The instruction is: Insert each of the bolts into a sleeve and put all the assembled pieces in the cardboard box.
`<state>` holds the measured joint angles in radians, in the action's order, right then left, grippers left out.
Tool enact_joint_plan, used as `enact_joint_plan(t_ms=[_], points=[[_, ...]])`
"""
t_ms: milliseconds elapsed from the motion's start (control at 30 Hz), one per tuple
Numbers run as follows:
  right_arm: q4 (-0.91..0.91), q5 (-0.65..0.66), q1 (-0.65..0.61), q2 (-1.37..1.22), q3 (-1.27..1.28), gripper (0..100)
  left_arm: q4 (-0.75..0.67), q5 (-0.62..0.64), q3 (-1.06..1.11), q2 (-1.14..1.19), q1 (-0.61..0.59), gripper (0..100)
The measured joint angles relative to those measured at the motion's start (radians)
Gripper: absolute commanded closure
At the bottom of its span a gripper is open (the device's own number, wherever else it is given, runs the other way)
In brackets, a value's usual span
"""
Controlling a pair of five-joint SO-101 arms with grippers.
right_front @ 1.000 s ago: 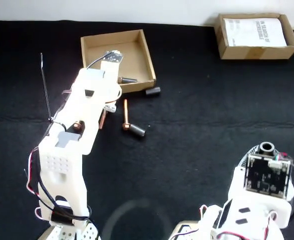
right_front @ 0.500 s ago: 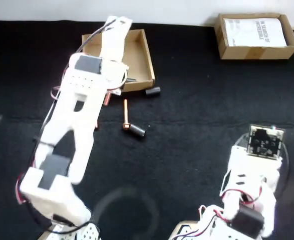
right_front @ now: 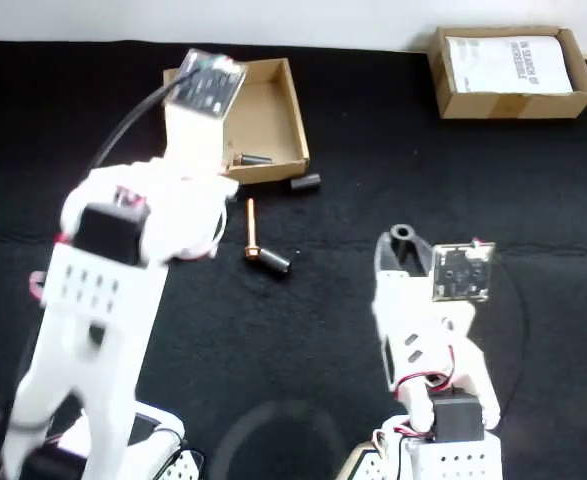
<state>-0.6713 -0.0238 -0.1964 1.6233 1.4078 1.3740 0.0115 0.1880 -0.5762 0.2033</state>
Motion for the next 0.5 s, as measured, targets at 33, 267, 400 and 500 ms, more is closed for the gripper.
enact_joint_plan(t_ms=[33,267,400,500], points=[[0.003,-0.009,-0.026,0.000,0.000,99.1,-0.031,0.000,0.066,-0.061,0.000,99],[0.003,-0.026,-0.140,0.000,0.000,99.1,-0.433,0.000,0.591,-0.522,-0.002,99],[0.008,-0.098,-0.227,0.000,0.000,99.1,-0.746,0.000,0.898,-0.743,0.041,99],[0.008,-0.137,-0.299,0.000,0.000,99.1,-0.924,0.000,1.059,-0.830,0.103,99]])
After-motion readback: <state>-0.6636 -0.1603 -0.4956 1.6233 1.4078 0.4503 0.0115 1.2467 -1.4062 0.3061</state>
